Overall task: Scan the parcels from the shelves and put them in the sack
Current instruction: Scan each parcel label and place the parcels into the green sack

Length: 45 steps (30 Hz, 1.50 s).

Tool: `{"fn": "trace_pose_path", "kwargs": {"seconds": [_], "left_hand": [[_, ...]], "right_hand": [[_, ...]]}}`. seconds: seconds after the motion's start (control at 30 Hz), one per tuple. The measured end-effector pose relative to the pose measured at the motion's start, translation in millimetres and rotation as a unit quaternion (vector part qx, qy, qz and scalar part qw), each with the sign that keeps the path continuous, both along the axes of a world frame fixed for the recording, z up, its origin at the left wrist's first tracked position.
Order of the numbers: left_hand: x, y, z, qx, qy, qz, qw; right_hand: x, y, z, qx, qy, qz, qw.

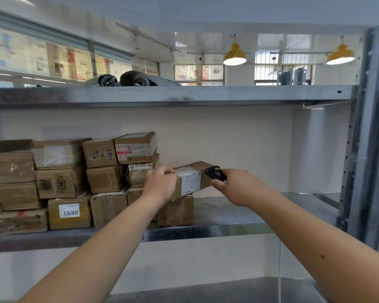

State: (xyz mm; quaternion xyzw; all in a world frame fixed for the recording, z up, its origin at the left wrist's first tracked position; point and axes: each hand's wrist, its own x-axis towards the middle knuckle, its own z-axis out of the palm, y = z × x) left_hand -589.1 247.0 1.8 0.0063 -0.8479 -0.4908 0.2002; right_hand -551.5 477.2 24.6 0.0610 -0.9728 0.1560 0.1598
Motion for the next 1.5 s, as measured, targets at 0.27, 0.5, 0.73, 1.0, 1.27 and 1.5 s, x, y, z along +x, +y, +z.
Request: {"fn": "trace_pose_path", "kwargs": {"seconds": [0.27, 0.5, 0.73, 1.0, 1.27, 1.5], "left_hand": [[-9, 18, -5, -0.062, -0.016, 0.102, 0.993], [-1, 2, -13, -0.030, 0.113, 0.063, 0.991], [6, -14, -9, -0.064, 0.212, -0.023, 0.975], [8, -33, -16, -0.147, 0.217, -0.112, 0.958], [4, -38, -28, -0.170, 0.237, -0.126, 0.948], [4, -41, -32, -0.179, 0.264, -0.155, 0.935]], "right_hand": [[3, -13, 3, -0.002, 0.007, 0.018, 1.000], [7, -9, 7, -0.028, 0.003, 0.018, 0.999], [12, -11, 11, -0.022, 0.002, 0.006, 1.000], [36, -3, 1, -0.034, -0.022, 0.017, 0.999], [83, -15, -23, 0.011, -0.072, 0.050, 0.996], [106, -35, -22, 0.054, -0.075, 0.035, 0.995]]}}
